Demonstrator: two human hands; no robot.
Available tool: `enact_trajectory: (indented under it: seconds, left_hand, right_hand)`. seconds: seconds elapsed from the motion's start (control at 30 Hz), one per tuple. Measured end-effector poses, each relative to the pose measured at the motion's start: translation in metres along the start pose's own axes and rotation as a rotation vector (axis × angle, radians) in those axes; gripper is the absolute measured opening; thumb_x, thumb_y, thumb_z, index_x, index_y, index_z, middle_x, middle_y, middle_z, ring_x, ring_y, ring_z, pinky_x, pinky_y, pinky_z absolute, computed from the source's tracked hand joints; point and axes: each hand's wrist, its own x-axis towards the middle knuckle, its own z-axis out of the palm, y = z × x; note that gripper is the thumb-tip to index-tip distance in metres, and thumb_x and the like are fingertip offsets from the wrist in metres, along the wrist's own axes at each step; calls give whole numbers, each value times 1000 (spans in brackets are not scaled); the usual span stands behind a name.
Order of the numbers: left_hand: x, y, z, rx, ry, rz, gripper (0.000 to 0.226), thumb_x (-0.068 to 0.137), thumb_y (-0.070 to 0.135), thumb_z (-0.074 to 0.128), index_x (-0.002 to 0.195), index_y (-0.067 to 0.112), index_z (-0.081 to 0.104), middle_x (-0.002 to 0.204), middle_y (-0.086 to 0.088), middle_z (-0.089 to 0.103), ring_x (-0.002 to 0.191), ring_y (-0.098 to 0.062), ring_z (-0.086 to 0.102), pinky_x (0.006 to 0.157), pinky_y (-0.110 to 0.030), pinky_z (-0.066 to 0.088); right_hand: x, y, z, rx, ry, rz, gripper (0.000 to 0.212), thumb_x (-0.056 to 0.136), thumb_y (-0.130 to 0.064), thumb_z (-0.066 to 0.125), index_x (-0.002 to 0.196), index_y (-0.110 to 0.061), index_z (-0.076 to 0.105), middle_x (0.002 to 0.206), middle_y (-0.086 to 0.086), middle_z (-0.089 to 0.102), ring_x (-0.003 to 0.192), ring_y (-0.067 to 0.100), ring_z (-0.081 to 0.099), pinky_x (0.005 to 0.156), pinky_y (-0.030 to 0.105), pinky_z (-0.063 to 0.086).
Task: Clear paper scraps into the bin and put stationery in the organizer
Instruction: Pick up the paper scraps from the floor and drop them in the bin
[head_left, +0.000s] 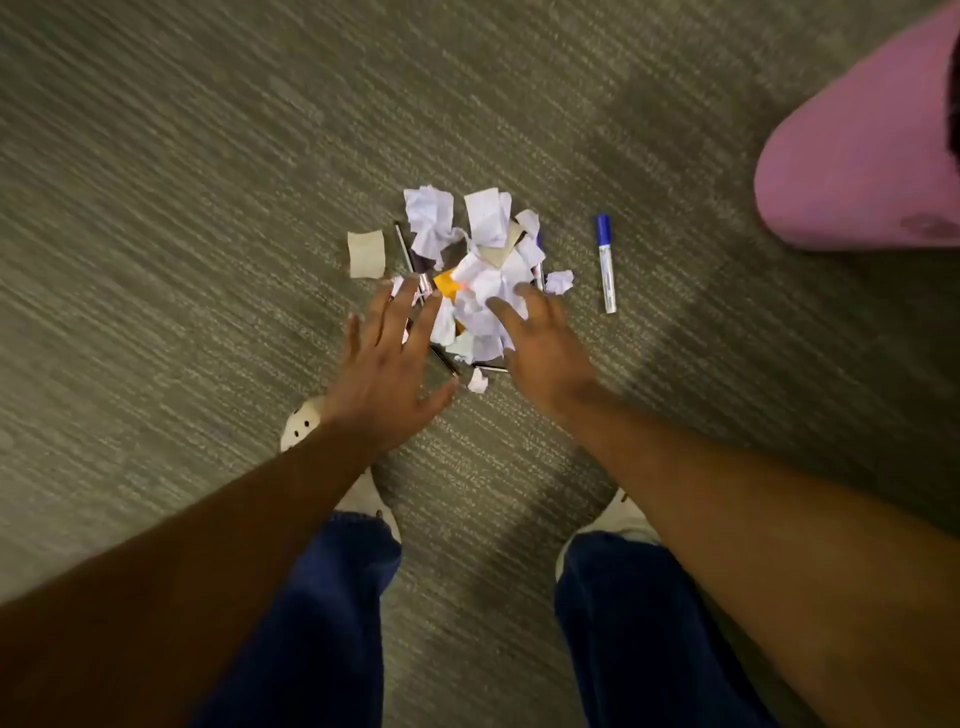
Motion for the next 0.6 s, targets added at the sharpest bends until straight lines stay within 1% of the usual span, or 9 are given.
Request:
enact_trajectory:
  seconds: [0.1, 0.13, 0.2, 0.23, 0.3, 0.37, 0.47, 0.53, 0.6]
  left_hand:
    - [5, -8, 28, -96, -25, -83, 98, 85, 59, 63, 162, 27, 14, 171, -10, 11, 157, -39, 15, 115, -66, 37]
    - [5, -10, 37, -110, -30, -104, 99, 84, 54, 69, 162, 27, 16, 171, -9, 11, 156, -39, 16, 115, -64, 39]
    - [7, -8, 51, -164, -19, -127, 98, 82, 43, 78, 160, 26, 21, 170, -9, 13, 152, -39, 22, 111, -59, 46]
    - [8, -7, 55, -180, -6, -135, 96, 81, 38, 80, 159, 25, 24, 169, -9, 15, 149, -38, 26, 105, -56, 51]
    - [11, -3, 59, -203, -15, -152, 90, 82, 28, 82, 155, 24, 29, 167, -10, 17, 144, -39, 32, 95, -52, 55]
    - [15, -1, 61, -252, -41, -185, 82, 83, 20, 81, 151, 22, 35, 165, -11, 19, 143, -41, 35, 98, -52, 53]
    - [27, 0, 58, -332, -29, -223, 68, 83, 9, 77, 145, 13, 48, 160, -16, 29, 141, -41, 40, 109, -51, 47]
    - [38, -2, 54, -376, 16, -295, 61, 85, 5, 73, 142, 9, 54, 157, -19, 34, 142, -40, 40, 112, -49, 45]
    - [52, -9, 51, -369, 95, -382, 55, 87, 7, 71, 139, 9, 56, 154, -19, 36, 139, -40, 40, 108, -48, 47]
  right_hand:
    - [35, -2, 16, -148, -103, -57, 82, 99, -17, 67, 163, -36, 21, 173, 11, 3, 156, 43, 15, 116, 53, 41]
    - [45, -4, 18, -196, -145, -82, 83, 98, -14, 67, 163, -36, 20, 174, 10, -1, 156, 43, 14, 113, 54, 43]
    - [56, -3, 28, -272, -164, -133, 81, 96, -8, 65, 162, -33, 23, 174, 10, 1, 154, 41, 20, 103, 51, 51]
    - [58, -3, 30, -280, -166, -148, 78, 96, -6, 63, 162, -30, 27, 174, 10, 5, 153, 40, 22, 99, 49, 54]
    - [58, -4, 30, -234, -150, -140, 69, 98, -8, 62, 159, -25, 34, 171, 10, 16, 151, 37, 27, 98, 47, 54]
    - [58, 1, 33, -157, -110, -133, 56, 100, -10, 58, 154, -21, 45, 165, 9, 29, 147, 32, 33, 102, 45, 52]
    - [60, 13, 29, 11, -104, -138, 42, 99, -2, 58, 139, -9, 64, 153, 12, 50, 138, 30, 49, 109, 37, 46]
    - [58, 18, 23, 269, 25, -14, 31, 92, 4, 64, 120, -1, 76, 128, 18, 70, 118, 33, 65, 102, 39, 51]
    - [54, 20, 20, 537, 207, 148, 26, 88, 6, 65, 107, 0, 80, 110, 16, 78, 103, 30, 72, 93, 37, 56]
